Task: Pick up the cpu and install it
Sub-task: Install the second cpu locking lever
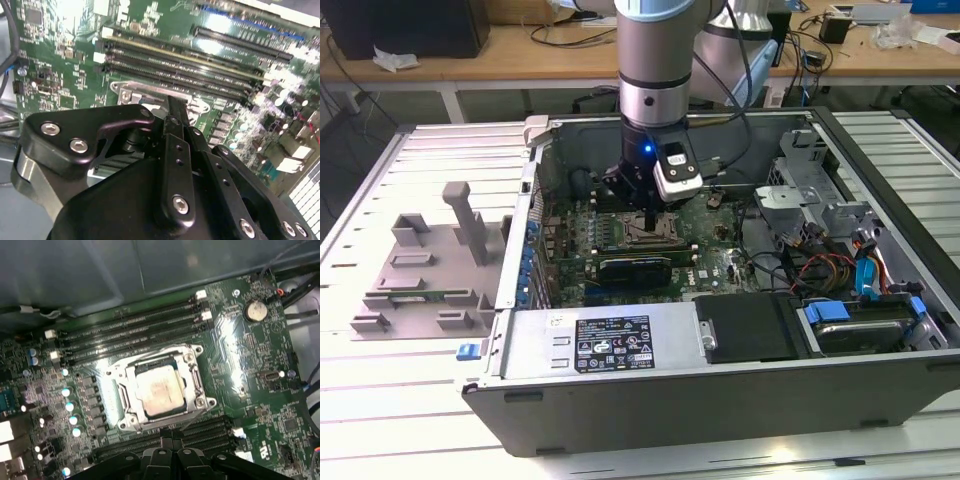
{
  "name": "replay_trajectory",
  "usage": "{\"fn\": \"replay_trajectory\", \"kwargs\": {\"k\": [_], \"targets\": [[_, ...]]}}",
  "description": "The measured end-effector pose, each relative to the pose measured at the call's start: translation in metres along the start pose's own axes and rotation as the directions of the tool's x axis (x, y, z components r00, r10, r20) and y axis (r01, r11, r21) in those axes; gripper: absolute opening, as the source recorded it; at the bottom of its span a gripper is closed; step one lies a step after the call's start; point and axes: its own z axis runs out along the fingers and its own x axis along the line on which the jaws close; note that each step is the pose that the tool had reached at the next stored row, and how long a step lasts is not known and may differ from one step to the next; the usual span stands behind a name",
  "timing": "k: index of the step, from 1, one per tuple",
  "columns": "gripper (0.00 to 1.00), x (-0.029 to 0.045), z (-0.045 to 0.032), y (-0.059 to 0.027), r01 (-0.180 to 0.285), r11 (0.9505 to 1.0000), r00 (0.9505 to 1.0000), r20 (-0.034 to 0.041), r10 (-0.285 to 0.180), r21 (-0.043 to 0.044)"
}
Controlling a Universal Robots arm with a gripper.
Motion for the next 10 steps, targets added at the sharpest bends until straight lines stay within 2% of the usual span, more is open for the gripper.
{"fn": "replay_trajectory", "kwargs": {"k": [6,10], "targets": [[0.11,-0.0005,0.0000,-0.0018,0.007,1.0000,1.0000,-0.0001,-0.007,-0.0004],[0.11,-0.0003,0.0006,-0.0019,0.068,0.9977,0.9977,0.0000,-0.068,-0.0008]]}}
